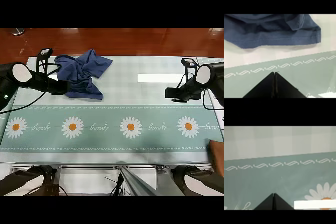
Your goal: Fold the shirts.
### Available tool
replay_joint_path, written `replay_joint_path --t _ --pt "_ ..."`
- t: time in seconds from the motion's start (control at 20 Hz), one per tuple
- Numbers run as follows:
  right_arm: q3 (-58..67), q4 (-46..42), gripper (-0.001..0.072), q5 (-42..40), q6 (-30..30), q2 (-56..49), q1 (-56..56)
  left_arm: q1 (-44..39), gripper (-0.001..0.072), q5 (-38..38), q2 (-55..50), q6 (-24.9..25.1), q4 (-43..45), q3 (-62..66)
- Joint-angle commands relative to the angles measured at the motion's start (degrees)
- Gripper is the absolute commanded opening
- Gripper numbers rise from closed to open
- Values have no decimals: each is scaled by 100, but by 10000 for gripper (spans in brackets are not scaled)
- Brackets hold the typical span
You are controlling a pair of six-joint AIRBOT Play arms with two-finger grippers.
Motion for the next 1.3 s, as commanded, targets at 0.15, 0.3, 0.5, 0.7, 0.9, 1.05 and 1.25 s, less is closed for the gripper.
replay_joint_path --t 0.15,0.3,0.5,0.7,0.9,1.05,1.25 --pt "4 2 21 2 2 4 4 4 27 0 -2 2 0 -2" --pt "4 2 21 2 0 4 4 4 27 0 -2 2 0 -2" --pt "7 2 21 2 2 4 7 4 27 0 -2 2 0 -2" --pt "7 7 21 -9 20 4 7 4 27 46 -2 2 0 -2" --pt "4 -63 21 -542 15 4 7 4 28 1272 -11 13 0 -2" --pt "4 -57 21 -1003 17 4 4 9 343 3303 -98 66 7 0" --pt "4 -387 595 -1637 57 -13 4 24 701 5005 -789 713 7 221"
